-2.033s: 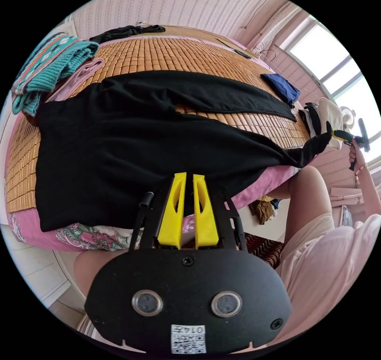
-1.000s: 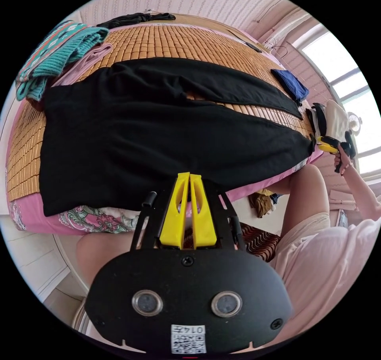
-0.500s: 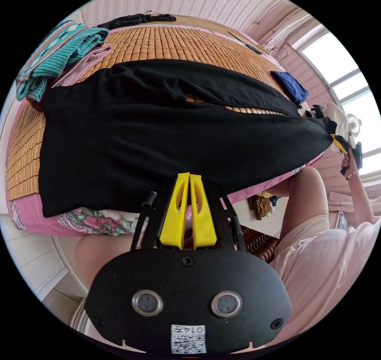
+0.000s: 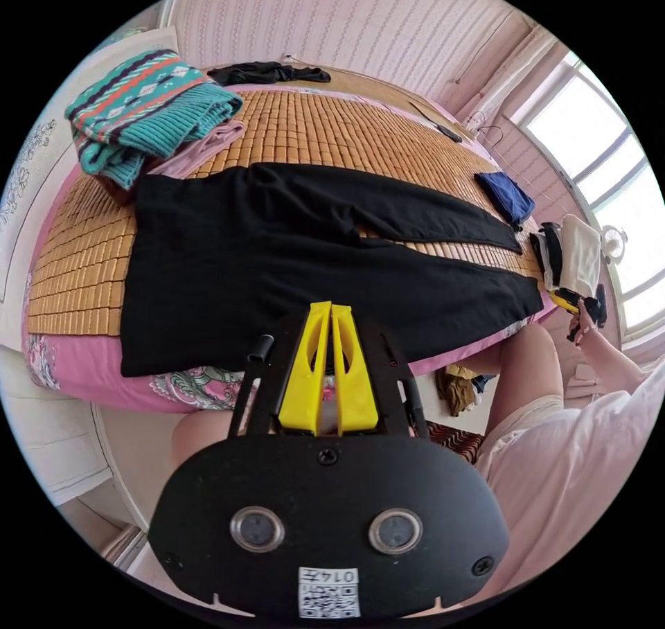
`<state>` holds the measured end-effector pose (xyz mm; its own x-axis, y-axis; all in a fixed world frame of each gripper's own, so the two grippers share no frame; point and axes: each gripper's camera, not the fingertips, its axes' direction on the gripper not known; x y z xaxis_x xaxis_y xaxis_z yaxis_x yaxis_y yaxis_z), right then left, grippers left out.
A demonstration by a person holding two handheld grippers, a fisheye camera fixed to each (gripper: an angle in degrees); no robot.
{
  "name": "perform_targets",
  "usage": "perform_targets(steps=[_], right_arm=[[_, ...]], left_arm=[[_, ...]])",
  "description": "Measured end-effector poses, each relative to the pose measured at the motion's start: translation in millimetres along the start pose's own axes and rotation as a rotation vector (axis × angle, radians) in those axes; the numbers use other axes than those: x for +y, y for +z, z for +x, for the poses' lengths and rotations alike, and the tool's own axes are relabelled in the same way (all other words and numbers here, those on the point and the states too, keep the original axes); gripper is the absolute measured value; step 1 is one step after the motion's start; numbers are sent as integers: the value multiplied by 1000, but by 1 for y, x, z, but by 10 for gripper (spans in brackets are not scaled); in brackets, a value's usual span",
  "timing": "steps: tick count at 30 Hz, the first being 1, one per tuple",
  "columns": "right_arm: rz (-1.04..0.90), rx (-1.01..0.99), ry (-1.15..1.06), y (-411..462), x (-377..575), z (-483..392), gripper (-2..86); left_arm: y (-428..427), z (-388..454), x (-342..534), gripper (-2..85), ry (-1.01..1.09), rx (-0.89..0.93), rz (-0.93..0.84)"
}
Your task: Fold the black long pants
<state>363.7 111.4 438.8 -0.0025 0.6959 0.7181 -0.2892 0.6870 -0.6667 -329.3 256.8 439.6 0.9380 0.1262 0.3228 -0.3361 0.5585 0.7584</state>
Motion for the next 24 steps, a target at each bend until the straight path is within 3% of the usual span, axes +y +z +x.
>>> perform_targets(steps=[8, 16, 24], right_arm=[[-90, 102, -324, 52, -68, -154, 0], [-117, 227, -394, 82, -93, -214, -7], [-156, 124, -349, 71, -108, -243, -9]], left_arm=[[-13, -32, -40, -10, -86, -131, 29], [22, -71, -64, -10, -192, -235, -150], [6, -77, -48, -10, -218, -185, -61]])
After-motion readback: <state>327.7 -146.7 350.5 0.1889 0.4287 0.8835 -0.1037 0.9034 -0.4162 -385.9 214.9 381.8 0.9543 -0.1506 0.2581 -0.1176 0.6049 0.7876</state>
